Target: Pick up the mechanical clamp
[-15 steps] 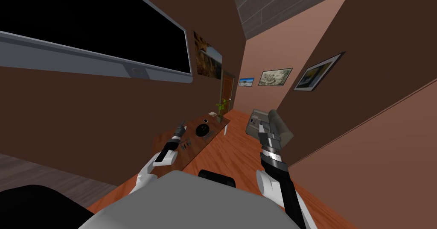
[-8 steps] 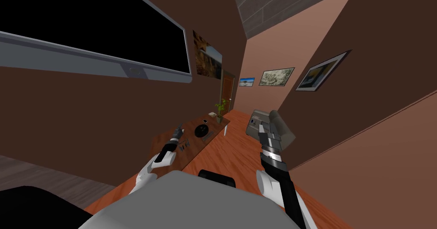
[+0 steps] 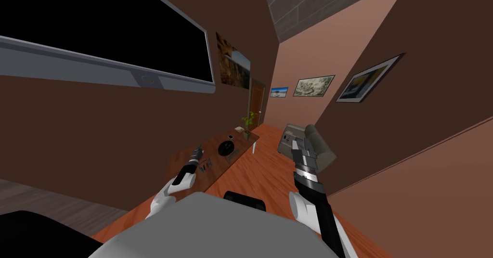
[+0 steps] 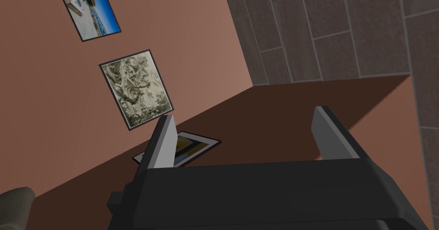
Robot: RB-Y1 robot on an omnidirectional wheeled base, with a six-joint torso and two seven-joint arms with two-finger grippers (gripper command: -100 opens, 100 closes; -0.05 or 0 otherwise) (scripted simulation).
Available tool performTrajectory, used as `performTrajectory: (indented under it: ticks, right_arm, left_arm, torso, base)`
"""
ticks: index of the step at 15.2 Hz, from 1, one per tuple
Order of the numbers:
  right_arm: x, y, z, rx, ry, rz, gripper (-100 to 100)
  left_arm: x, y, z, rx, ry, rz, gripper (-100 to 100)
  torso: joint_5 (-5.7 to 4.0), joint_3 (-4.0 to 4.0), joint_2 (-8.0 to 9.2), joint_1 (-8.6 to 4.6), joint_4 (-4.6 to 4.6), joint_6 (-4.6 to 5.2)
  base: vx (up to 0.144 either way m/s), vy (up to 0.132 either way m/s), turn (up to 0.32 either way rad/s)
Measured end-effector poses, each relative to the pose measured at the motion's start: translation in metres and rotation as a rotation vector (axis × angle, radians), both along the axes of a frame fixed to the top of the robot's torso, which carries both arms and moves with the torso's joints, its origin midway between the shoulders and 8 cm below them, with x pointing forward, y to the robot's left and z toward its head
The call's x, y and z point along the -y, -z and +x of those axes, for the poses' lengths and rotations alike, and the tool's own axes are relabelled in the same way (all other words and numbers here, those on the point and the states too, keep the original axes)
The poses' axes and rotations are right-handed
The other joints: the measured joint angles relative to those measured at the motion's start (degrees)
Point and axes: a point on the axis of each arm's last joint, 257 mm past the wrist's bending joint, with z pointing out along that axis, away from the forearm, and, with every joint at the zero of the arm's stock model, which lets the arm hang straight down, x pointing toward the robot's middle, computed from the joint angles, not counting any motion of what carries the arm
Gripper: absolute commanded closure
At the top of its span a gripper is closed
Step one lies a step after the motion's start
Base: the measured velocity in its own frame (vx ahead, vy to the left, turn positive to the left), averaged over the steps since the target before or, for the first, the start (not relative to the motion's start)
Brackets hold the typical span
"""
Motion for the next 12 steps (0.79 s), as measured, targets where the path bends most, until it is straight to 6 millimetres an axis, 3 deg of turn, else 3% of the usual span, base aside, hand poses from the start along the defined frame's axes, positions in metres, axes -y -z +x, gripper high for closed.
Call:
performTrajectory:
  ticks: [4,12]
  right_arm:
    - [0.000,0.000,0.000,0.000,0.000,0.000,0]
    - [0.000,0.000,0.000,0.000,0.000,0.000,0]
  left_arm:
    - [-0.017,0.025,-0.008,-0.046,-0.050,-0.037,-100]
    - [-0.045,0.087,-0.043,-0.149,-0.159,-0.132,-100]
  torso:
    - [-0.01,-0.03,-0.06,-0.03,-0.01,0.00]
    - [0.00,-0.05,-0.08,-0.02,-0.02,0.01]
  base:
    - [0.058,-0.040,0.022]
    - [0.054,-0.038,0.022]
